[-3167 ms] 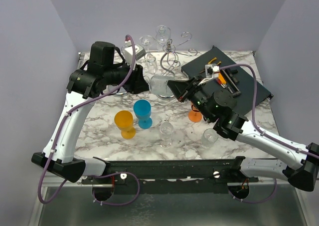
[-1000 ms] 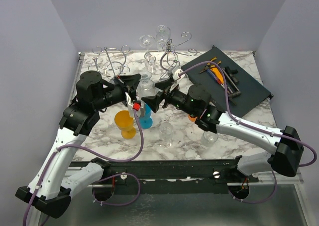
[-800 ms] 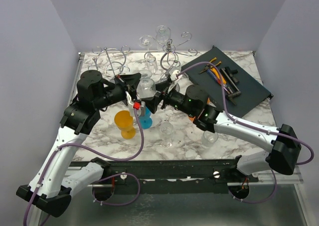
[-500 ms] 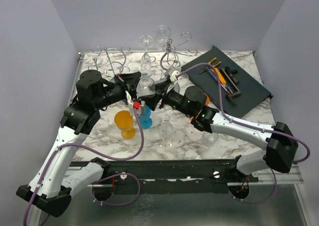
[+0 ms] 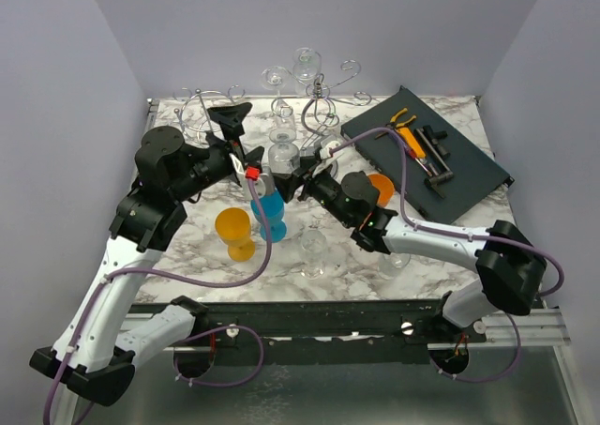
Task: Place the wine glass upside down on the wine glass rack
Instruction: Turn the wine glass upside down at the wine rack.
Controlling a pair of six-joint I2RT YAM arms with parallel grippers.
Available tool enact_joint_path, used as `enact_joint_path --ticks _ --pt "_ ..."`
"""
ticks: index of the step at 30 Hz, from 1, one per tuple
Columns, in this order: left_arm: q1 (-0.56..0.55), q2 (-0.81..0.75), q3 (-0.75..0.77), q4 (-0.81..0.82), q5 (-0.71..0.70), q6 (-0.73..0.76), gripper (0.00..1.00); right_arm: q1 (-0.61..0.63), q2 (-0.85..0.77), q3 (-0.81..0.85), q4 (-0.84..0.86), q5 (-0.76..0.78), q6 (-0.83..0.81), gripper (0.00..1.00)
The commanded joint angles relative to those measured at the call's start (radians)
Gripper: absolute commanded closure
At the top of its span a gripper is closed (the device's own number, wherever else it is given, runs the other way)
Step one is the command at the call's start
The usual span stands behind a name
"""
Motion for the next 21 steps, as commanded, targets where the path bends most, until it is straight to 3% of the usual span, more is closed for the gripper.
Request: enact_joint_path --ticks 1,9,21 --pt "-0.005 -0.008 0.037 0.016 -0.135 -0.178 0.01 -0.002 0.02 0.0 0.179 0.104 -0.04 0.72" --pt "-0.005 0.0 0.083 -0.032 -0.31 -0.348 0.01 -0.04 0.058 0.024 0.214 0.129 -0.04 0.76" --pt "-0.005 -0.015 0.103 -0.104 -0.32 -0.412 0.02 -0.095 0.095 0.072 0.205 0.123 -0.035 0.77"
